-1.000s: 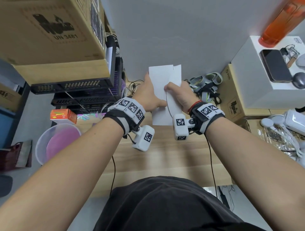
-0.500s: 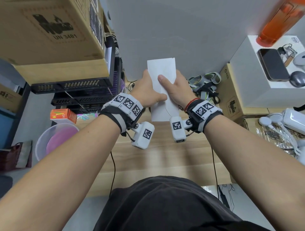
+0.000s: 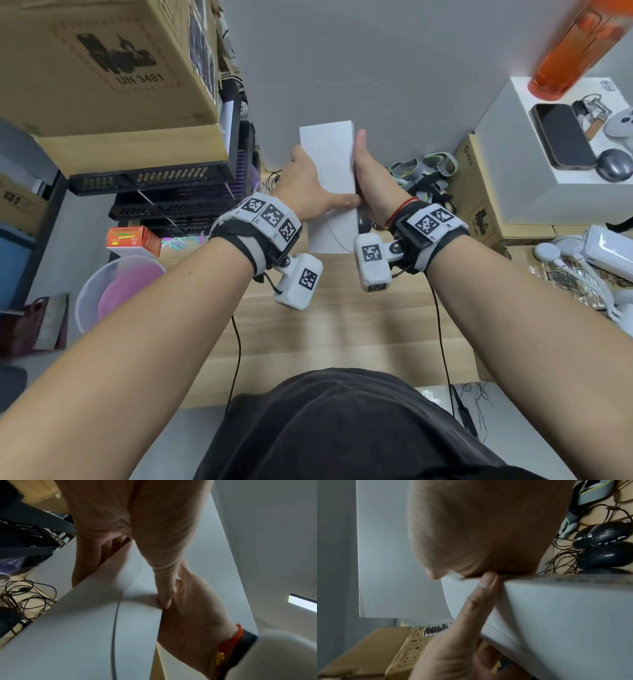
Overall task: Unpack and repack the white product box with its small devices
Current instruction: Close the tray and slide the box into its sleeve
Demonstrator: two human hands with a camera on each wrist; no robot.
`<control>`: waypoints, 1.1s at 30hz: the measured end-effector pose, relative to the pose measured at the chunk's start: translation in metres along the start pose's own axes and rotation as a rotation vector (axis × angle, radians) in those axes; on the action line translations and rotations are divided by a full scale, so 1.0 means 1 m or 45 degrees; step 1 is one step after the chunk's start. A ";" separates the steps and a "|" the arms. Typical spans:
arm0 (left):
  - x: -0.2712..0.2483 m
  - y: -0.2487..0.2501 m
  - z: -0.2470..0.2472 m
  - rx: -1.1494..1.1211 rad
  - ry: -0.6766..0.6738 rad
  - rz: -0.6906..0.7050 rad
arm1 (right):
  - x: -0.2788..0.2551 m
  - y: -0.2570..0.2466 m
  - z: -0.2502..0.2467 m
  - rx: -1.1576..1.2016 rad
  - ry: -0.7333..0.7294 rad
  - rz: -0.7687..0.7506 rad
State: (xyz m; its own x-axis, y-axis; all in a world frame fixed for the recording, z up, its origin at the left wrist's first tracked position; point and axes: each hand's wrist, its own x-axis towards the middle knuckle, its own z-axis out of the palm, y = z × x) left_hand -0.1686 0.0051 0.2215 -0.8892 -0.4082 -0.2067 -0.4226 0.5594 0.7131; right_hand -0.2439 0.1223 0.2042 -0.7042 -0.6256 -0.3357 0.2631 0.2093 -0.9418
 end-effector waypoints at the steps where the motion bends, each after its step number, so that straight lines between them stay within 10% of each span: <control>1: 0.001 -0.003 -0.001 -0.001 0.023 -0.008 | -0.002 0.000 0.000 0.066 -0.073 0.000; 10: 0.002 -0.008 -0.005 -0.285 0.226 -0.191 | -0.005 0.016 0.004 0.348 -0.385 0.083; 19: -0.003 -0.038 -0.011 -1.134 -0.137 -0.204 | -0.010 0.047 -0.018 -0.206 -0.396 0.104; 23: -0.003 -0.068 -0.015 -0.506 -0.048 -0.103 | -0.011 0.058 -0.031 -0.976 -0.255 0.108; 28: -0.006 -0.095 0.014 0.547 -0.360 0.088 | -0.008 0.100 -0.026 -1.313 -0.207 0.031; 33: -0.012 -0.130 0.054 0.724 -0.466 -0.014 | 0.001 0.139 -0.012 -1.375 -0.277 0.040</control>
State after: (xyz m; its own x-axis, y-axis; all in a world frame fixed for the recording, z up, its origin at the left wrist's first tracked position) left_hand -0.1124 -0.0238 0.0954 -0.8440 -0.2016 -0.4971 -0.3696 0.8901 0.2666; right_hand -0.2162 0.1597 0.0731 -0.5482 -0.7054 -0.4494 -0.5108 0.7078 -0.4879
